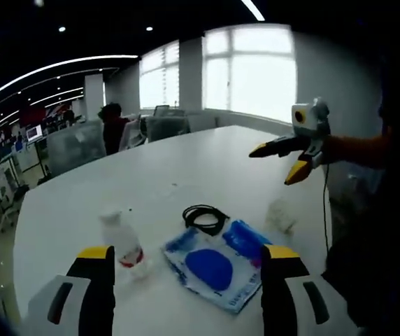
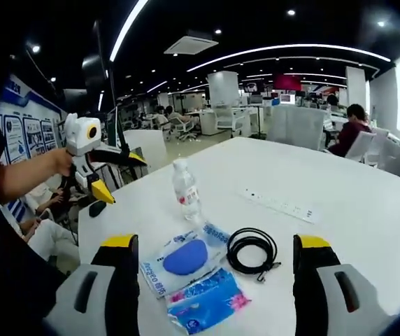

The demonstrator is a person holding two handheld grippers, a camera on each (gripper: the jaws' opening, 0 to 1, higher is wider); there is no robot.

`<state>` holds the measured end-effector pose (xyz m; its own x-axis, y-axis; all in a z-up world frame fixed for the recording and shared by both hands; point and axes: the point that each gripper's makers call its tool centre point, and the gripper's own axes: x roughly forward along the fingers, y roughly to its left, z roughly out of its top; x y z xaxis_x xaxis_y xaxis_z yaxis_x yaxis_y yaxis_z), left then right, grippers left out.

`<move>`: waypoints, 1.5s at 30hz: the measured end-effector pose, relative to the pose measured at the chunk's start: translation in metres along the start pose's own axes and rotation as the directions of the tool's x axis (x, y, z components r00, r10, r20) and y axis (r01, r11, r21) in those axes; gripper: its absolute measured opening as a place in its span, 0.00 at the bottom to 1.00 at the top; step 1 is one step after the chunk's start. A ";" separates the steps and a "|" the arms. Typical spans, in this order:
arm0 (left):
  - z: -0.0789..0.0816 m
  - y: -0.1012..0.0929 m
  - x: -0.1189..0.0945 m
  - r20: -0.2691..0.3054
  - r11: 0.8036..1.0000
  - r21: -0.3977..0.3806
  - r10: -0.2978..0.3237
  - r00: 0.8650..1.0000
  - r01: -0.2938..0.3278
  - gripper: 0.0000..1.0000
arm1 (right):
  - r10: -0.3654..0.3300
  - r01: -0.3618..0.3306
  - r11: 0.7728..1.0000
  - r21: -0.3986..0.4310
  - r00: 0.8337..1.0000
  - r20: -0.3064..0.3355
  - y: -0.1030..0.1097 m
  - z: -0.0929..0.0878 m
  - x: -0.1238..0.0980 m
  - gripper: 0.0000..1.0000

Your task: Arrange the tabletop items into an orderly group along one side of the table until the central work area is clear of visible clutter.

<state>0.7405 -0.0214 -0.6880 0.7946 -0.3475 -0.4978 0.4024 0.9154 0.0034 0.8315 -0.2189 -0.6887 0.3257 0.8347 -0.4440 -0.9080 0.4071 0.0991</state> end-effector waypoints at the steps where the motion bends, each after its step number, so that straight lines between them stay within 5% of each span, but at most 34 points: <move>1: -0.001 -0.003 -0.001 0.000 1.000 0.001 0.004 1.000 -0.004 0.86 | -0.005 0.005 1.000 0.002 1.000 0.000 -0.002 -0.003 -0.004 0.87; 26: -0.016 -0.078 -0.014 0.012 1.000 -0.009 0.016 1.000 -0.016 0.99 | -0.109 0.111 0.992 0.063 0.994 -0.027 -0.019 -0.069 -0.085 0.88; 37: -0.014 -0.086 -0.013 0.023 0.998 -0.035 0.058 0.998 -0.057 0.99 | -0.071 0.071 0.996 0.044 0.997 -0.017 -0.015 -0.060 -0.081 0.85; 45: -0.015 -0.090 -0.015 0.022 0.996 -0.034 0.084 0.996 -0.083 0.99 | -0.081 0.083 0.995 0.051 0.996 -0.031 -0.030 -0.047 -0.067 0.73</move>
<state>0.6853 -0.0958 -0.6941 0.8355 -0.2741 -0.4763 0.3194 0.9475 0.0149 0.8248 -0.3045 -0.7034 0.3902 0.7871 -0.4777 -0.8632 0.4932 0.1076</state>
